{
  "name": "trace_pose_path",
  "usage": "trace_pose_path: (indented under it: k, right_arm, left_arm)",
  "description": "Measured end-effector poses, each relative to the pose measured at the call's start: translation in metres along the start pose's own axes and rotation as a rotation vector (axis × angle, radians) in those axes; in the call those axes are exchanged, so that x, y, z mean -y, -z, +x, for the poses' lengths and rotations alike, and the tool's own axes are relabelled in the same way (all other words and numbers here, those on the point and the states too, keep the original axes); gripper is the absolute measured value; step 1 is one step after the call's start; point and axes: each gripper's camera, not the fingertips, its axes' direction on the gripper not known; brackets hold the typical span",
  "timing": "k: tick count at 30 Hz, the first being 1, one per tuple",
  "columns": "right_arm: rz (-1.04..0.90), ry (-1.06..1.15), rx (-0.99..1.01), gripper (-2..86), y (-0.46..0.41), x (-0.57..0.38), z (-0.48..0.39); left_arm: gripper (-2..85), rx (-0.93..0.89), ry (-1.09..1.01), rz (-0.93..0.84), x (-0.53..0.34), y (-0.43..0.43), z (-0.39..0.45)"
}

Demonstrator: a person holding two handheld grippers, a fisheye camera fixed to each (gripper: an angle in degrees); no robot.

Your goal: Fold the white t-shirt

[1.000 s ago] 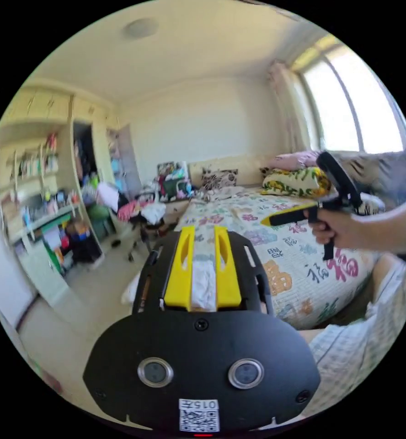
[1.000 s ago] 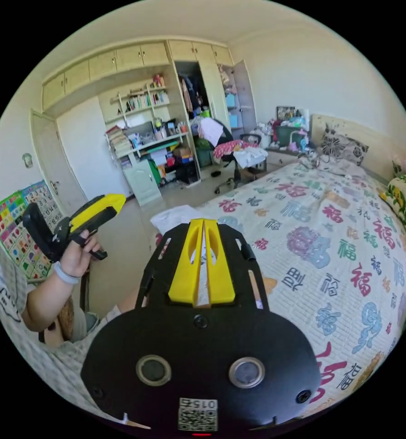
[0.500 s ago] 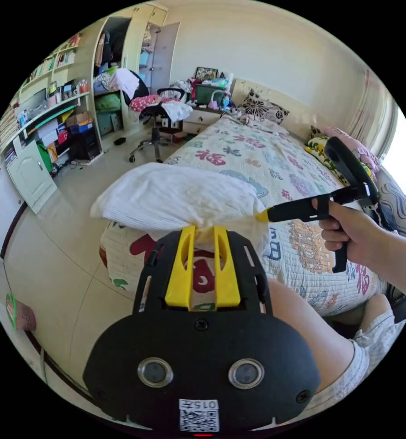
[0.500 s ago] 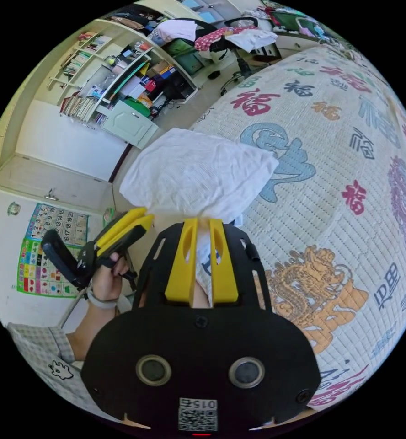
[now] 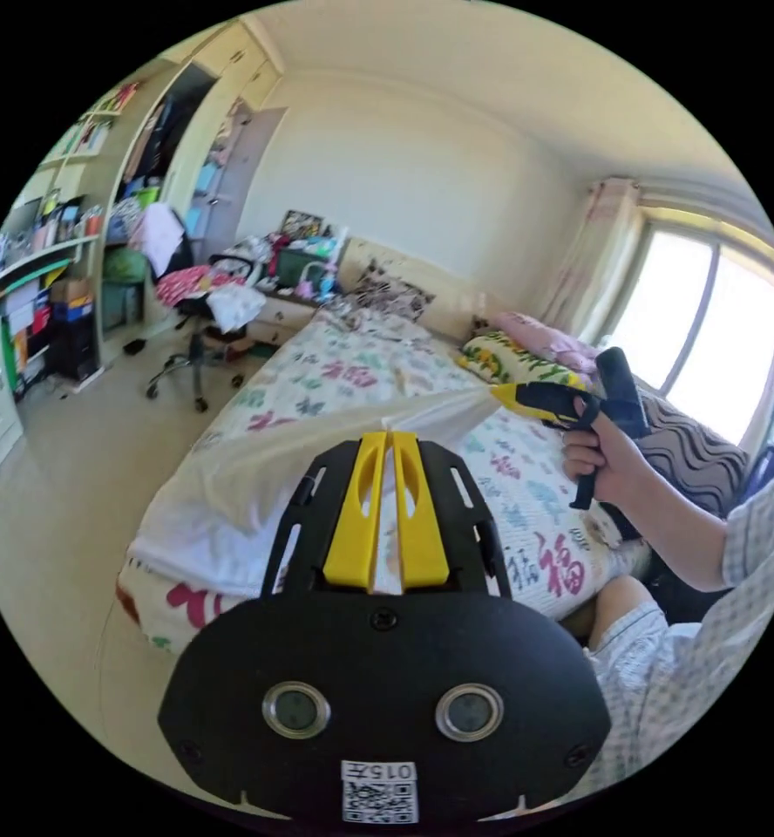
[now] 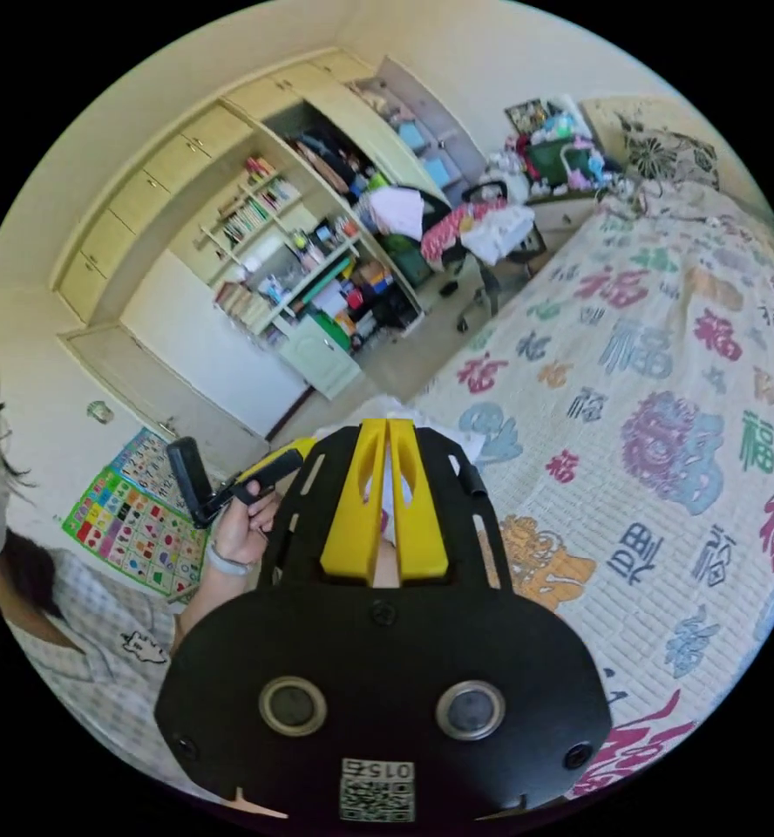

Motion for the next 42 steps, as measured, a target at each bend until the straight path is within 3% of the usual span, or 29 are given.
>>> trace_pose_path:
  k: [6,9,14,18,22,24,32,36,38,41,42]
  right_arm:
    - [0.266,0.202,0.004,-0.6,0.139,0.003,-0.051]
    - [0.244,0.295,-0.045,-0.6,0.166,-0.004,-0.074]
    - [0.12,0.34,-0.174,-0.6,0.18,-0.036,-0.079]
    - [-0.132,0.191,-0.292,-0.5,0.16,-0.094,-0.04]
    - [-0.389,-0.072,-0.257,0.3,0.132,-0.166,0.011]
    - [-0.411,-0.151,-0.283,0.8,0.136,-0.185,0.02]
    - [-0.178,-0.324,-0.388,7.6,0.205,-0.171,0.051]
    - [-0.154,-0.372,-0.564,10.0,0.217,-0.138,0.076]
    - [-0.172,-0.394,-0.589,10.8,0.218,-0.123,0.089]
    - [-0.306,-0.41,-0.652,9.7,0.208,-0.107,0.112]
    - [-0.389,-0.419,-0.644,5.3,0.203,-0.106,0.122]
  left_arm:
    - [6.0,-0.21,-0.203,0.134,0.042,-0.019,0.073]
    - [10.5,-0.343,-0.263,0.047,0.038,-0.047,0.112]
    - [11.5,-0.339,-0.31,-0.061,0.009,-0.09,0.149]
    - [11.4,-0.308,-0.231,-0.224,-0.007,-0.124,0.136]
    - [11.2,-0.28,-0.167,-0.413,-0.015,-0.164,0.12]
    - [11.0,-0.281,-0.153,-0.447,-0.012,-0.177,0.119]
    - [10.7,-0.304,-0.188,-0.622,0.004,-0.279,0.148]
    - [10.7,-0.294,-0.181,-0.791,-0.003,-0.336,0.16]
    - [10.4,-0.265,-0.178,-0.897,-0.009,-0.365,0.165]
    - [7.9,-0.214,-0.184,-0.908,-0.005,-0.381,0.163]
    - [6.8,-0.214,-0.181,-0.909,-0.002,-0.383,0.161]
